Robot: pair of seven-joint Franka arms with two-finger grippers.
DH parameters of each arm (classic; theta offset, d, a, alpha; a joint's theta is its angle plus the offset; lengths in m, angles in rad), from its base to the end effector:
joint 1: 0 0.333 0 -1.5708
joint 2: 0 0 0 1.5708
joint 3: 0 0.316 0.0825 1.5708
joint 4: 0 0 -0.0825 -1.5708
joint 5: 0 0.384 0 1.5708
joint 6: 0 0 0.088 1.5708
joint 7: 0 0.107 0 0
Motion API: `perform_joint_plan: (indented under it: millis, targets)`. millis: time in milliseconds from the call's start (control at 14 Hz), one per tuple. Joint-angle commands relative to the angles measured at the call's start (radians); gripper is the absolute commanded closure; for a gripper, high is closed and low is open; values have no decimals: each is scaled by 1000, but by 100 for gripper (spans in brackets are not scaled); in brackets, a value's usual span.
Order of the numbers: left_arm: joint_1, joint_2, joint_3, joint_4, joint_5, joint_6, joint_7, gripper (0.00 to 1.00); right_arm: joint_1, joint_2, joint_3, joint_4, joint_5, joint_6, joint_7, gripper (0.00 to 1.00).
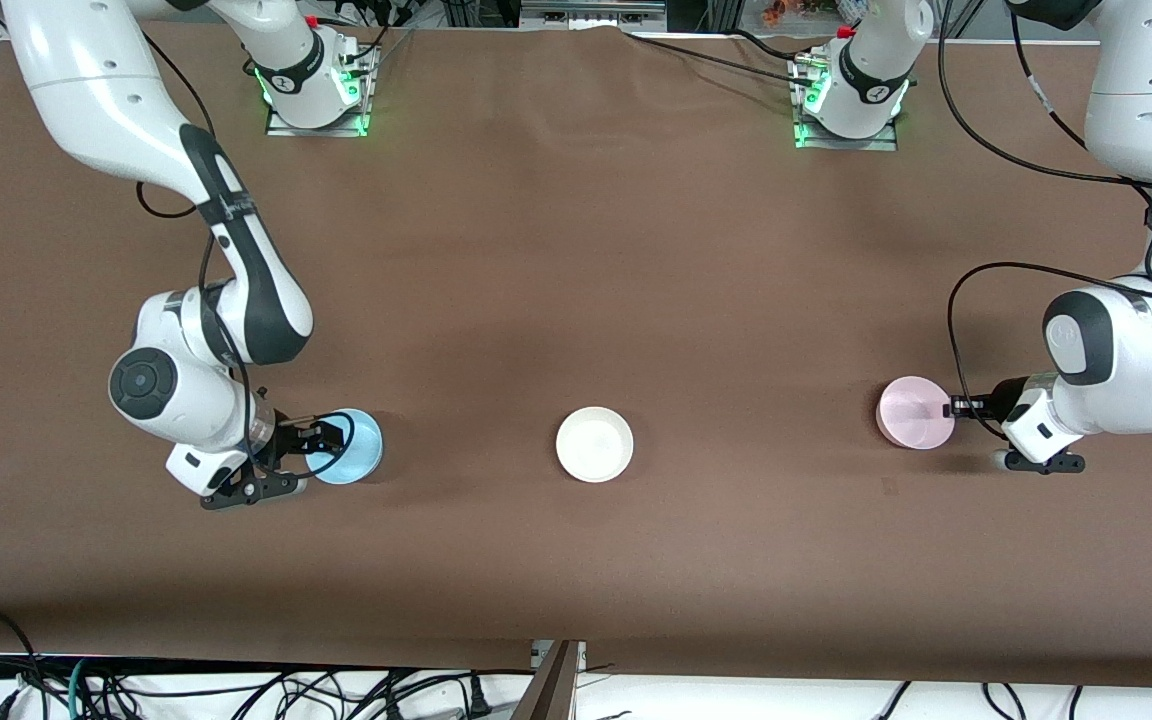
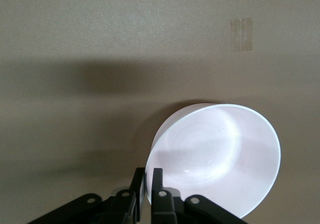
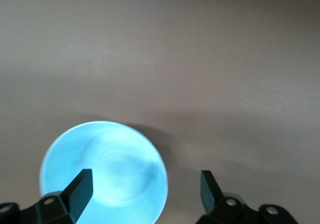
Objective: Stack pink and blue bowls on white bowl
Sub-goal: 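Carry the pink bowl with the left gripper over the white bowl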
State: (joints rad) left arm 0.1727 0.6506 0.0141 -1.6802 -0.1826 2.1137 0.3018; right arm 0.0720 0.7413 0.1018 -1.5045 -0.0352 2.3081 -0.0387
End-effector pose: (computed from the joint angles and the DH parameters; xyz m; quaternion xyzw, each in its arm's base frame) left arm 0.6459 0.1127 0.2068 0.9918 -0.0027 -0.0880 0.0921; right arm 0.7117 0.1116 0.2356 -0.9939 -0.1030 -0.0316 0.0227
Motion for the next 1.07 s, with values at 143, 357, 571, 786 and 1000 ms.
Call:
perform_joint_plan:
  millis: [143,357,571,786,1000]
  targets:
    - [-2,-19,6,-7,-31,-9,42,100,-9,59,4,27,11,11,-3,40]
    - [-38,-49,1,42,-130,-69,30,100,-15,59,3,24,12,10,-1,98]
    - [-129,-51,-3,141,-193,-139,-28,100,-18,59,4,26,20,11,11,100]
    - [-272,-43,-5,184,-247,-130,-186,100,-18,49,4,39,72,-24,17,100]
    - [-436,12,-3,304,-239,-115,-460,100,-2,49,16,134,74,-145,106,100]
